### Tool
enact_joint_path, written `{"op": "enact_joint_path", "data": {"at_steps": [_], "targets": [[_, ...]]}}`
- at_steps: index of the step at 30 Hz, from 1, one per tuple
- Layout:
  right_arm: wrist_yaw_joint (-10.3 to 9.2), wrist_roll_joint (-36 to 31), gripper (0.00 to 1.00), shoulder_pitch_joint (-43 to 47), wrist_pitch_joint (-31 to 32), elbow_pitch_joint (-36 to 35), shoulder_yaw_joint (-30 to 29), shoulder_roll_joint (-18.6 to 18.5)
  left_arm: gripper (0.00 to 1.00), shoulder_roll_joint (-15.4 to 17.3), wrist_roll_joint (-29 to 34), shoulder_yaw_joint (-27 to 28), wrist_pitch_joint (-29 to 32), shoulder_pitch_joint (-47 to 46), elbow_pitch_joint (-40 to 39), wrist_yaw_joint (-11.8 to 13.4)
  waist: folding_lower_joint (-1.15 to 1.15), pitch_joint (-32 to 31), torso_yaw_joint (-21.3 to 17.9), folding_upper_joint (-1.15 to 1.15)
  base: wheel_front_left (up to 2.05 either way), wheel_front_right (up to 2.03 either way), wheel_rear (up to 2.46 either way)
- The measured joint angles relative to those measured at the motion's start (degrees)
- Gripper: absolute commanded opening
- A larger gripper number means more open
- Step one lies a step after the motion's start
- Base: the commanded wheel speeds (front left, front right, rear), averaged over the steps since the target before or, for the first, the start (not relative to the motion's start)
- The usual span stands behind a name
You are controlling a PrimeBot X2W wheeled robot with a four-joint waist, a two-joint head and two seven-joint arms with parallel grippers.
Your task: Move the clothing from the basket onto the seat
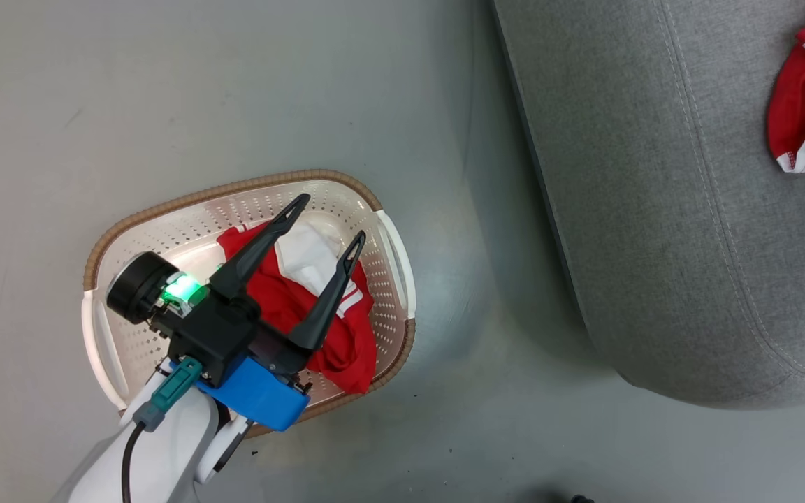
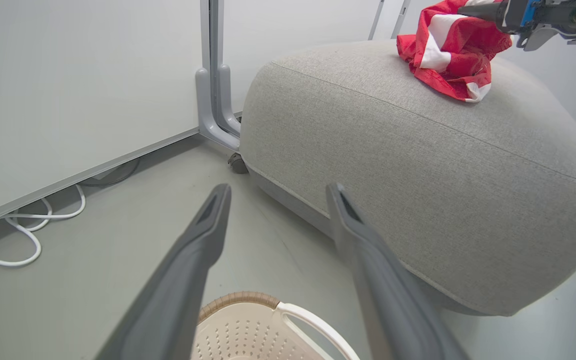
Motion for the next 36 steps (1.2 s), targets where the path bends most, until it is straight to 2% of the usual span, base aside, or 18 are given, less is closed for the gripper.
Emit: {"op": "enact_joint_path", "data": {"at_steps": [4, 5, 6, 7, 16, 24, 29, 36], "targets": [[0.0, -0.71, 0.0, -0.08, -1.23, 2.32, -0.27, 0.07, 1.0, -0.07, -0.09, 0.32, 0.0, 0.04, 0.1, 0.0, 0.0, -0.22, 0.24, 0.0, 0.0, 0.0, 0.0], [0.0, -0.94, 0.3, -0.08, -1.37, 2.71, 0.04, 0.01, 1.0, -0.14, -0.09, 0.35, 0.0, 0.04, 0.16, 0.0, 0.0, -0.36, 0.3, 0.0, 0.0, 0.0, 0.0], [0.0, -1.3, 0.55, -0.09, -1.4, 3.1, 0.56, -0.03, 1.0, -0.27, -0.09, 0.37, 0.0, 0.04, 0.18, 0.0, 0.0, -0.51, 0.39, 0.0, 0.0, 0.0, 0.0], [0.0, -1.57, 1.0, -0.1, -1.66, 3.41, 1.09, -0.04, 1.0, -0.42, -0.09, 0.43, 0.0, 0.03, 0.08, 0.0, 0.0, -0.65, 0.49, 0.0, 0.0, 0.0, 0.0], [0.0, -1.93, 1.0, -0.11, -2.64, 4.97, 3.43, -1.09, 1.0, -1.35, -0.09, 0.98, 0.0, 0.04, 0.0, 0.0, -0.01, -2.27, 0.93, 0.0, 0.0, 0.0, 0.0], [0.0, -1.24, 1.0, 5.61, -3.72, 3.6, 5.43, -1.22, 1.0, -4.9, -0.78, 1.46, 0.0, 1.14, 0.87, 0.0, -0.01, -6.36, 1.96, 0.0, 0.0, 0.0, 0.0], [0.0, -0.09, 1.0, 11.41, -3.83, -0.41, 7.62, -1.21, 1.0, -7.38, -1.69, 2.79, 0.0, 3.38, 2.21, 0.0, -0.01, -10.71, 2.8, 0.0, 0.0, 0.0, 0.0], [0.01, 1.47, 1.0, 23.12, -1.71, -11.71, 10.39, 0.6, 1.0, -10.38, -2.61, 5.53, -0.01, 7.86, 4.39, 0.0, -0.02, -18.31, 4.64, 0.0, 0.0, 0.0, 0.0]]}}
